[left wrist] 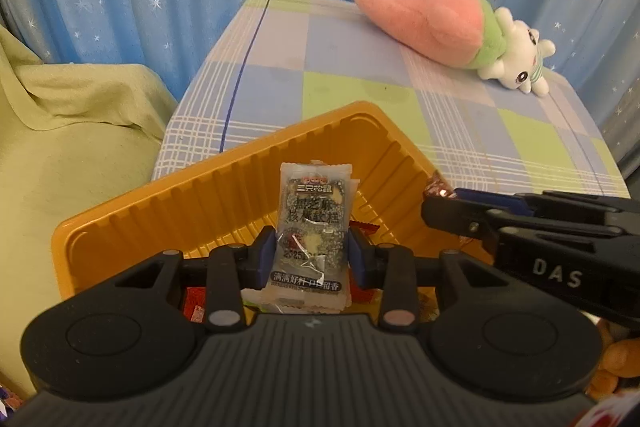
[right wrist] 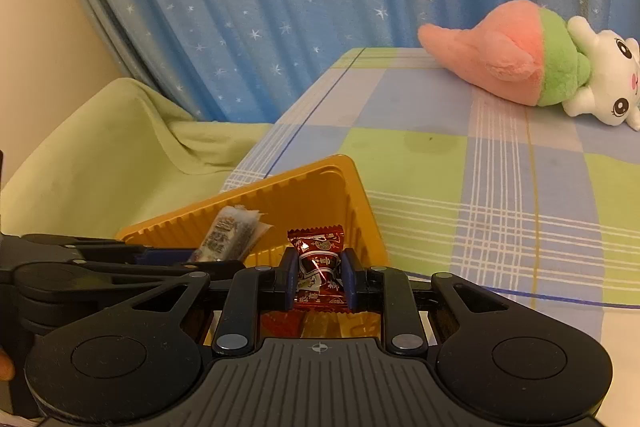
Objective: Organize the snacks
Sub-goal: 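Carry the clear packet over the tray while the right tool carries the candy, then open the left tool to drop the packet while the right tool drops the candy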
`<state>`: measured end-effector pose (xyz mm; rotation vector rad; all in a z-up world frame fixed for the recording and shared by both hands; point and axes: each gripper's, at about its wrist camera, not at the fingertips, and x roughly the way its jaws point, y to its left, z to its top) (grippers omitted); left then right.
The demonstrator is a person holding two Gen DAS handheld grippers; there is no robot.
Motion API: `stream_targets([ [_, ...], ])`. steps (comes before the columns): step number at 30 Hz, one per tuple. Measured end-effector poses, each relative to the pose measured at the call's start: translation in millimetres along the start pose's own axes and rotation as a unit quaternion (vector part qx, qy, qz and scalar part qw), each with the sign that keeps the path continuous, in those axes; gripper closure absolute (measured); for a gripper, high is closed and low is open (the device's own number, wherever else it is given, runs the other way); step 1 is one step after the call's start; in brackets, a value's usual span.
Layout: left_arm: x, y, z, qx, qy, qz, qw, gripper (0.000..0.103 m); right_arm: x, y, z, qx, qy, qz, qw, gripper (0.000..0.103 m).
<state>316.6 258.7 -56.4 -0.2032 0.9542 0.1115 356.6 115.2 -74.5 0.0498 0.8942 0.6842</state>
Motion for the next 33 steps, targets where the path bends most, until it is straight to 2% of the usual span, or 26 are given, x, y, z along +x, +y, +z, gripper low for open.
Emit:
stream_targets([
  [8, 18, 0, 0, 0.002, 0.013, -0.007, 0.9999, 0.068, 3, -8, 0, 0.012, 0.003, -0.007, 1.000, 0.079],
  [17, 8, 7, -1, 0.002, 0.001, -0.003, 1.0000, 0.067, 5, -7, 2, 0.011, 0.004, -0.005, 1.000, 0.079],
  [21, 0, 15, -4, -0.002, -0.001, 0.000, 1.0000, 0.062, 8, -4, 4, 0.008, 0.005, -0.003, 1.000, 0.079],
  [27, -9, 23, -8, -0.005, -0.004, 0.005, 1.0000, 0.060, 17, 2, 10, 0.004, 0.003, -0.002, 1.000, 0.079],
  [33, -17, 30, -14, -0.002, -0.008, 0.009, 0.9999, 0.054, 19, 9, 18, -0.001, -0.027, 0.007, 1.000, 0.079],
])
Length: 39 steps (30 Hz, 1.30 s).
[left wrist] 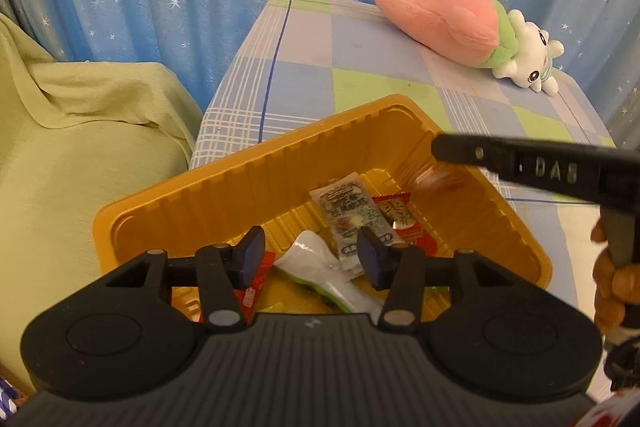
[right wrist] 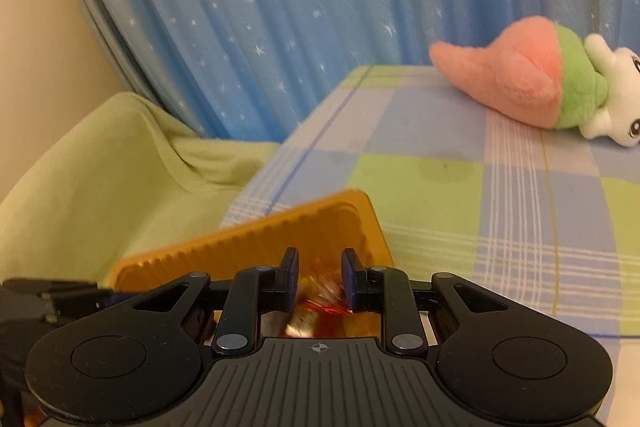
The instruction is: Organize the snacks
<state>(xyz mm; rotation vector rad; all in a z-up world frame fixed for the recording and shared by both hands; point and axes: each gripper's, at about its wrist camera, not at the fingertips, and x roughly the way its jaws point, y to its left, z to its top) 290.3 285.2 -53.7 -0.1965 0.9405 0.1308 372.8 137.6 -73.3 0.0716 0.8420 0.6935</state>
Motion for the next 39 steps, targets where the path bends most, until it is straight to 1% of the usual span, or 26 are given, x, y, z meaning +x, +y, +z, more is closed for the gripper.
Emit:
stream_targets([
  [2, -2, 1, -2, -0.001, 0.000, 0.000, 1.0000, 0.051, 0, 2, 2, 0.001, -0.001, 0.001, 1.000, 0.078],
  [3, -4, 2, -3, -0.001, 0.000, 0.000, 1.0000, 0.051, -1, 4, 2, 0.001, -0.001, 0.000, 1.000, 0.073],
  [4, -5, 2, -4, -0.001, 0.000, 0.000, 1.0000, 0.051, -2, 4, 2, 0.002, -0.001, -0.003, 1.000, 0.067],
  [5, -7, 2, -6, 0.000, 0.000, 0.000, 1.0000, 0.050, -4, 5, 1, 0.004, -0.003, -0.007, 1.000, 0.051],
  [6, -9, 2, -7, 0.000, 0.000, -0.001, 1.0000, 0.048, -7, 6, -1, 0.007, -0.007, -0.011, 1.000, 0.040],
  [7, -11, 2, -9, 0.000, 0.000, -0.002, 1.0000, 0.047, -11, 6, -3, 0.009, -0.012, -0.013, 1.000, 0.038],
  [9, -15, 3, -12, -0.001, 0.000, -0.003, 1.0000, 0.044, -17, 6, -7, 0.012, -0.009, -0.010, 1.000, 0.036],
  [11, -19, 3, -14, -0.003, 0.000, -0.004, 1.0000, 0.044, -24, 4, -12, 0.022, -0.004, -0.011, 1.000, 0.034],
  [13, -24, 3, -16, -0.006, 0.000, -0.005, 1.0000, 0.043, -34, 2, -18, 0.032, -0.002, -0.017, 0.999, 0.031],
  [15, -30, 1, -19, -0.007, -0.003, -0.004, 1.0000, 0.039, -44, 1, -24, 0.041, -0.001, -0.025, 0.999, 0.025],
  [21, -51, -10, -30, 0.004, -0.004, -0.005, 1.0000, 0.038, -78, 1, -38, 0.054, -0.004, -0.034, 0.998, 0.018],
  [23, -59, -16, -35, 0.010, -0.007, -0.006, 0.9999, 0.037, -87, 2, -43, 0.059, 0.002, -0.038, 0.998, 0.016],
  [26, -71, -24, -46, 0.011, -0.008, -0.002, 0.9999, 0.033, -103, 6, -52, 0.060, 0.008, -0.041, 0.997, 0.015],
  [31, -90, -41, -69, 0.009, -0.006, -0.001, 0.9999, 0.033, -130, 10, -73, 0.062, 0.016, -0.039, 0.997, 0.015],
  [39, -116, -78, -116, 0.014, 0.008, 0.002, 0.9999, 0.033, -175, 10, -113, 0.045, 0.035, -0.050, 0.997, 0.014],
])
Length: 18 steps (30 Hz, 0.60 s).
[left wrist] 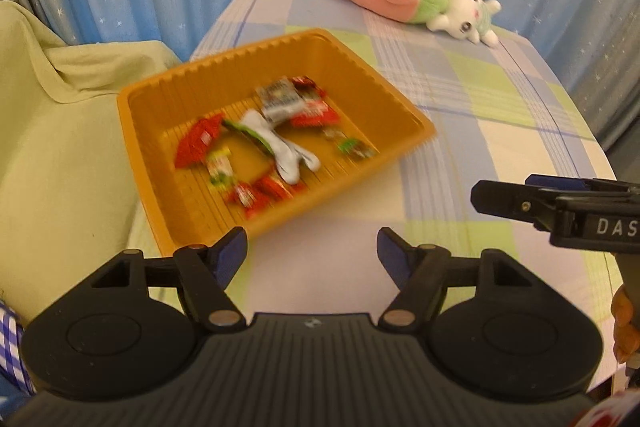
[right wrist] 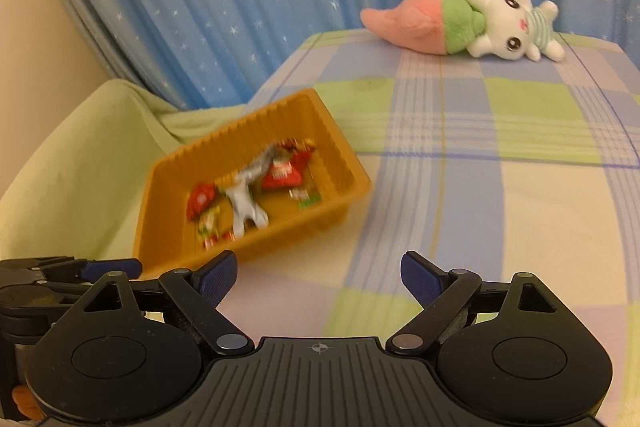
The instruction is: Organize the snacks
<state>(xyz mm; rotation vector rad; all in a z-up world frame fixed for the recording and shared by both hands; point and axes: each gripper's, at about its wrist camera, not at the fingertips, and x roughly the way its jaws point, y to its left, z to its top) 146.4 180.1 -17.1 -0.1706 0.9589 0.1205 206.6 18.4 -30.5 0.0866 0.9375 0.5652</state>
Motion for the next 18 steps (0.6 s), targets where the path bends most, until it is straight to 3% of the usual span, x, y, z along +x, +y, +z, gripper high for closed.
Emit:
stream_targets([
  [18, -58, -87, -72, 0.020, -0.010, 0.004, 0.9997, 0.033, -92, -44, -83, 0.005, 0.027, -0.029, 0.999, 0.014],
])
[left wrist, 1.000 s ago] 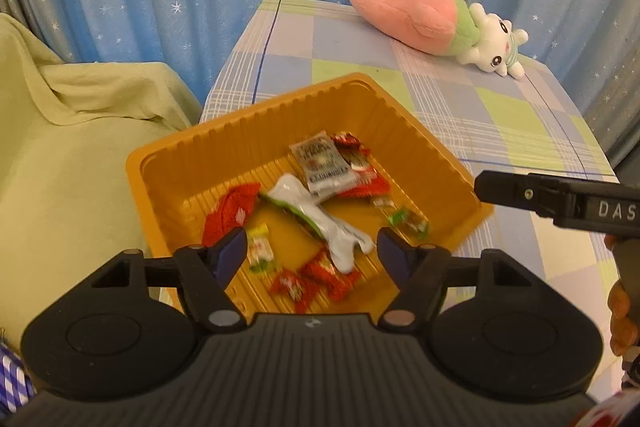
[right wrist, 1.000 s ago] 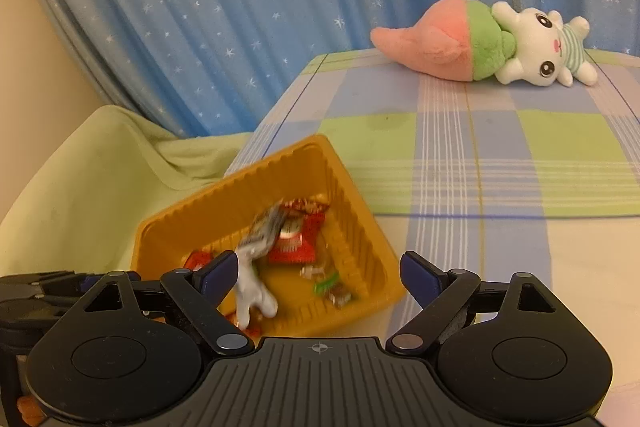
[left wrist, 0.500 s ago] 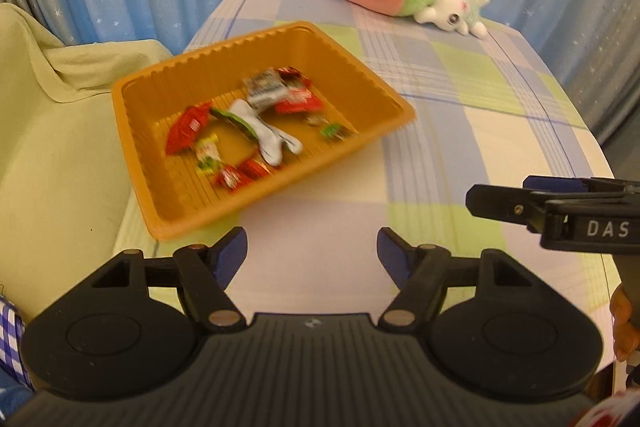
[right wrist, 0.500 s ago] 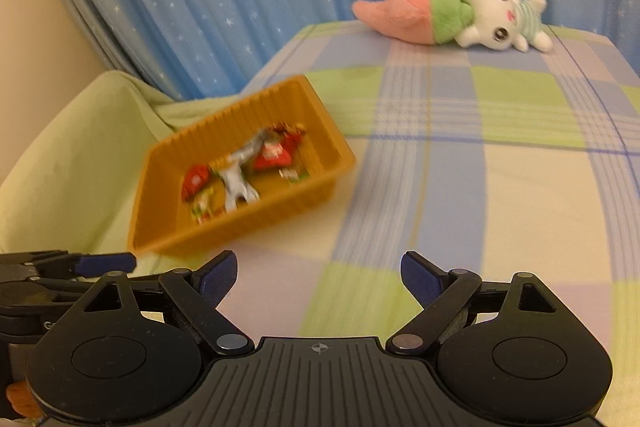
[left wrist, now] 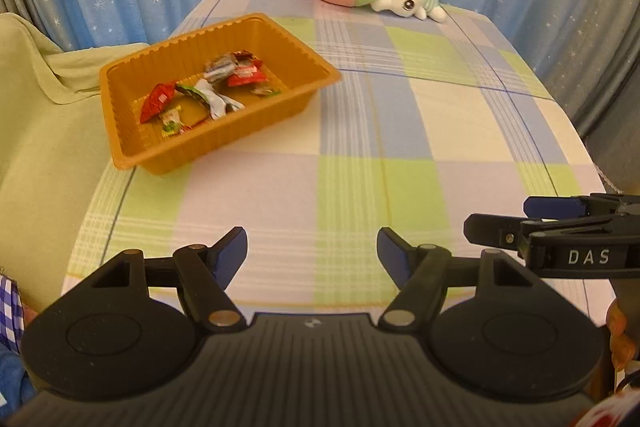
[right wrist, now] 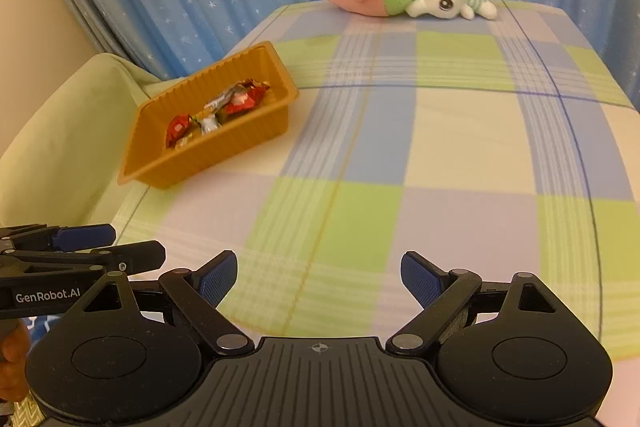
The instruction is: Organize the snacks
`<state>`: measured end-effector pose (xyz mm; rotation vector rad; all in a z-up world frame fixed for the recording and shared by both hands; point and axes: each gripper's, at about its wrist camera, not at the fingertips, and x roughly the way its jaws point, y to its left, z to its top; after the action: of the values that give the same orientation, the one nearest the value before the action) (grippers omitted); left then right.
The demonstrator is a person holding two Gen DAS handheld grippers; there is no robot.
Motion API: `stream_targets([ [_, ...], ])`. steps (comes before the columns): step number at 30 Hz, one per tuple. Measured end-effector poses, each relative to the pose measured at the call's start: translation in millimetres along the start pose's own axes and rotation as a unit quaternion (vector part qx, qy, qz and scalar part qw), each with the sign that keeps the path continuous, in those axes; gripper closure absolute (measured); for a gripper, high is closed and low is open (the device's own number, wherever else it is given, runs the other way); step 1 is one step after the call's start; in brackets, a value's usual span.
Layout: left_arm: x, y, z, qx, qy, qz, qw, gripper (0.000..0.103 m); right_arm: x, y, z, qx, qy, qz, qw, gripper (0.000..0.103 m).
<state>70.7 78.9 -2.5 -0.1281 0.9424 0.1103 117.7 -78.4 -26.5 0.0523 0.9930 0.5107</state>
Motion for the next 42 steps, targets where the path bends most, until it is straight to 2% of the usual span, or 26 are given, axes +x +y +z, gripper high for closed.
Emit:
stream_targets([
  [17, -28, -42, -42, 0.024, 0.006, -0.013, 0.9996, 0.033, -50, -19, -51, 0.019, -0.001, -0.016, 1.000, 0.014],
  [42, -26, -71, -51, 0.056, 0.013, -0.039, 0.9976, 0.033, -69, -41, -75, 0.052, 0.002, -0.041, 0.998, 0.014],
])
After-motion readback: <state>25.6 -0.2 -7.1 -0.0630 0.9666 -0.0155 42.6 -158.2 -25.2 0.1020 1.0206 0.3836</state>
